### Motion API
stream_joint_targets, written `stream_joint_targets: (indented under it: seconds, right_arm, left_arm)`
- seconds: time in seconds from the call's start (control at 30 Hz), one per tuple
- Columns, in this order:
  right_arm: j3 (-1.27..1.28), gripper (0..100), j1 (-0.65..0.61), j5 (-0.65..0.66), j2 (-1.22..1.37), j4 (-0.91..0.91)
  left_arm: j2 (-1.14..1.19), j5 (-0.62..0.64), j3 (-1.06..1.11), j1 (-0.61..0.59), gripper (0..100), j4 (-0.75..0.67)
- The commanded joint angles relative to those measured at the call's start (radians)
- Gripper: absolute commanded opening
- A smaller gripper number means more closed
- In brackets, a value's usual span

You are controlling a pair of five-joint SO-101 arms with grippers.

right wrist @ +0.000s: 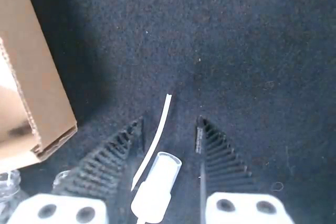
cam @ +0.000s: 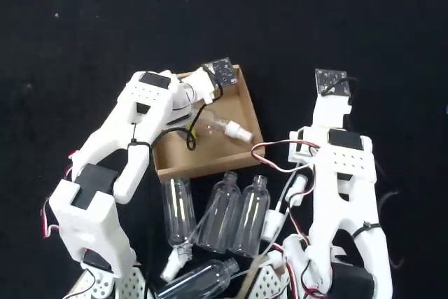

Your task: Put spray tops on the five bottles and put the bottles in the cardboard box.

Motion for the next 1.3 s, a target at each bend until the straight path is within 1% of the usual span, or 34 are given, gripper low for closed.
stream_joint_targets:
  seconds: [0.0,0.23,0.37,0.43,0.57,0.77,0.9,1.27]
  right_arm:
    - [-0.002,13.1,0.026,-0.006,-0.048,-0.021]
    - [-0.001,13.1,0.026,-0.006,-0.047,-0.021]
    - [-0.001,13.1,0.026,-0.006,-0.047,-0.021]
    - [-0.001,13.1,0.026,-0.006,-0.047,-0.021]
    - [-0.001,13.1,0.026,-0.006,-0.047,-0.021]
    - [-0.001,13.1,0.026,-0.006,-0.047,-0.021]
    - [-0.001,13.1,0.026,-0.006,-0.047,-0.021]
    - [-0.001,13.1,0.028,-0.006,-0.047,-0.021]
  left_arm:
    - [-0.017,-0.006,-0.015,0.013,31,-0.014]
    - [-0.012,-0.002,0.010,0.041,29,-0.017]
    - [-0.017,-0.006,0.015,0.042,18,-0.015]
    - [-0.018,-0.008,0.015,0.042,15,-0.014]
    - [-0.044,-0.003,0.018,0.038,15,-0.014]
    - [-0.183,0.005,0.025,0.031,15,-0.009]
    - [-0.249,0.037,0.007,0.015,15,0.068]
    - [-0.405,0.040,0.048,-0.038,15,0.149]
